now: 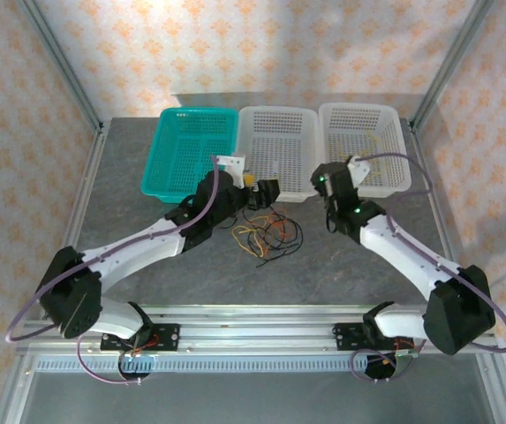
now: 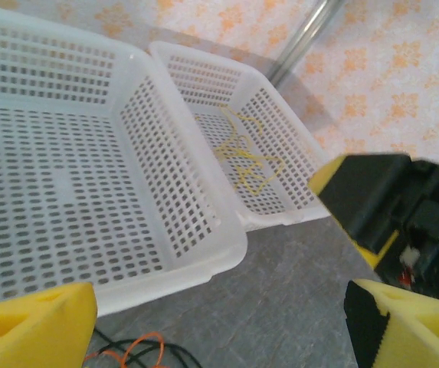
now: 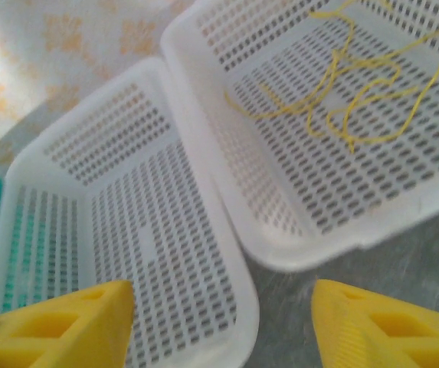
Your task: Untangle the cables
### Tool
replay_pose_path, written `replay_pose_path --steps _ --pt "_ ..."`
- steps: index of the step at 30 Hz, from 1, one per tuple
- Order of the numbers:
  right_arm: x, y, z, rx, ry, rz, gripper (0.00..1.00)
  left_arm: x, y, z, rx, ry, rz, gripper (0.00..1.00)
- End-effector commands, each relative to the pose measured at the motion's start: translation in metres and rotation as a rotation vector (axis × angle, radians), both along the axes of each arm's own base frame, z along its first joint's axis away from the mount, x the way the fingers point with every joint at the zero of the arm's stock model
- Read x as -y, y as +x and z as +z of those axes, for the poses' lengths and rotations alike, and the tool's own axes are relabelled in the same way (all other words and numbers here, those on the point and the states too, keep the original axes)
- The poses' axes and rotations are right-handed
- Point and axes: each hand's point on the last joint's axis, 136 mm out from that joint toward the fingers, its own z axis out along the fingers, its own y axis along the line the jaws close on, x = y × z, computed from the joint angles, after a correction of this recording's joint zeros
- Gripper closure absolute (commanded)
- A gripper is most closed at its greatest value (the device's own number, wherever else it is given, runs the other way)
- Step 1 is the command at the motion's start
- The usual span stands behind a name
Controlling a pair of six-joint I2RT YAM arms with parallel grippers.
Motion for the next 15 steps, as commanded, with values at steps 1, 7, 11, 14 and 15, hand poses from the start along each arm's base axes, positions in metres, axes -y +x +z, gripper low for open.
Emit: replay_pose_path --steps 1,7,11,14,15 --pt "0.003 -0.023 -0.013 -0.018 0.003 -0.11 0.35 -0.025 -0.008 0.005 0.011 -0.015 0.091 0.15" --pt "-0.056 -0.056 -0.021 0.008 -0.019 0.066 0.29 -0.06 -0.031 -0.018 -0.048 -0.025 0.167 0.16" --pt "-0.095 -0.072 -0.035 -0.03 -0.022 0.235 0.27 -0.069 -0.049 -0.046 -0.142 -0.079 0.169 0.17" --pt "-0.118 -0.082 -0.044 -0.07 -0.036 0.342 0.31 -0.075 -0.061 -0.064 -0.186 -0.122 0.17 0.17" --pt "-0.125 -0.085 -0.047 -0.084 -0.037 0.376 0.34 -0.077 -0.065 -0.069 -0.195 -0.139 0.171 0.17"
